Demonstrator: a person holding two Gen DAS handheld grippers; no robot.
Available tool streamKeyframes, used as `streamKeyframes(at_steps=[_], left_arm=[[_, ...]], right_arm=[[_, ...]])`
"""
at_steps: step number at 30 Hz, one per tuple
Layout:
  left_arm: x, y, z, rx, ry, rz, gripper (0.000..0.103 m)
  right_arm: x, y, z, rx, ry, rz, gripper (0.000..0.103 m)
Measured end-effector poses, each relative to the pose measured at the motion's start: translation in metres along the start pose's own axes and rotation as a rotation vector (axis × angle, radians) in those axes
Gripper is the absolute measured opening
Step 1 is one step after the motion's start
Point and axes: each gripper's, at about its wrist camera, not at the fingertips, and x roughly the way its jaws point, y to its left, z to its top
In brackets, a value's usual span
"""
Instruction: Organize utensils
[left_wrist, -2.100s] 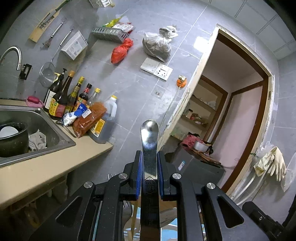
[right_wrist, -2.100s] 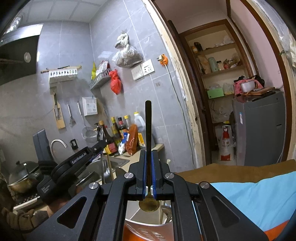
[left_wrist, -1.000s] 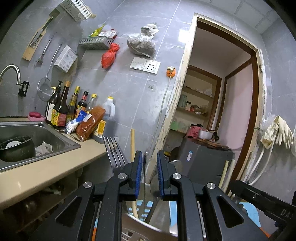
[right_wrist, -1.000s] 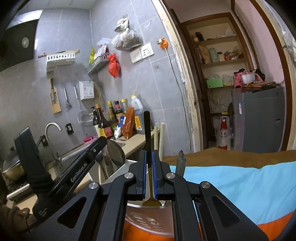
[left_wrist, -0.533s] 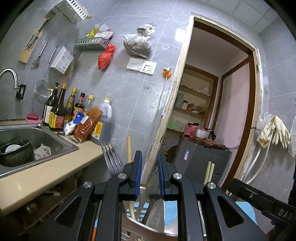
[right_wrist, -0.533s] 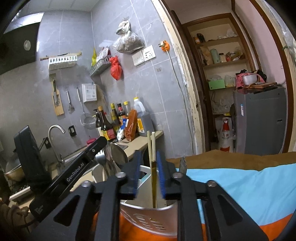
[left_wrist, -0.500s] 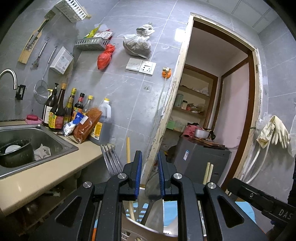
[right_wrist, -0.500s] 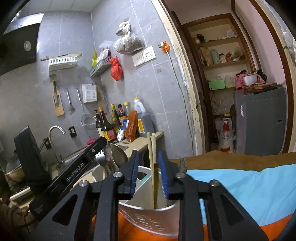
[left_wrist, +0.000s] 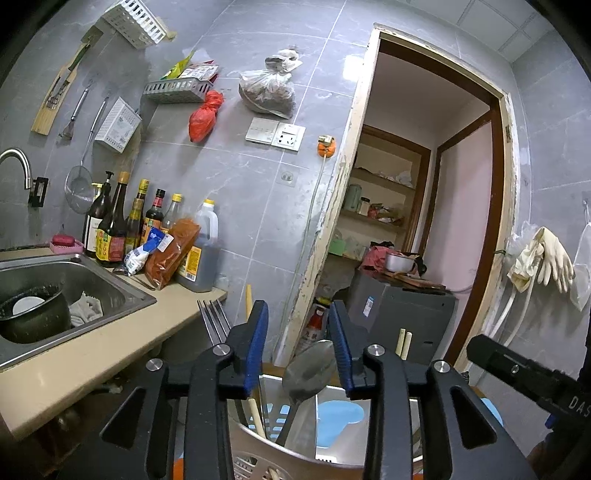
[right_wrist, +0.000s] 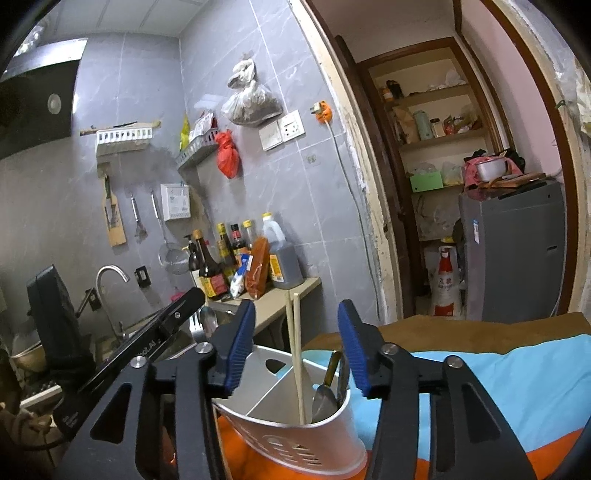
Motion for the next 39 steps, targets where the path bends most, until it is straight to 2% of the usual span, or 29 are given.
streamKeyframes(at_steps=[8,10,12,16,18,20,27,31,39], left_arm=[[-0.002,0.000,0.007,0.016,0.028,0.011,0.049],[-0.001,-0.002,0.009,0.026,0.042,0.021,0.056],[0.000,-0.003,0.012,0.034,0.057,0.025,0.063],[0.004,-0.005,0.015,0.040,0.083,0.022,0.078],[0.004,-0.005,0.015,0.038,0.088,0.028,0.082],[0.005,-0.005,0.013,0.035,0.091,0.039,0.085],[0.007,-0.006,0.007,0.038,0.107,0.045,0.086],[0.009,-0.008,0.004,0.051,0.116,0.054,0.091],[0.011,-0.007,-0.002,0.048,0.127,0.057,0.092]], right_arm=[[-0.007,-0.009,0.007,0.025,-0.022,-0.044,0.069],[-0.009,-0.012,0.010,0.034,-0.027,-0.057,0.073],[-0.012,-0.016,0.012,0.041,-0.029,-0.068,0.082],[-0.018,-0.022,0.016,0.053,-0.041,-0.089,0.090],[-0.022,-0.025,0.017,0.058,-0.055,-0.103,0.102],[-0.026,-0.027,0.017,0.062,-0.068,-0.111,0.103],[-0.032,-0.034,0.017,0.070,-0.072,-0.138,0.103],[-0.033,-0.037,0.016,0.074,-0.071,-0.145,0.103],[-0.036,-0.043,0.015,0.080,-0.063,-0.156,0.103]])
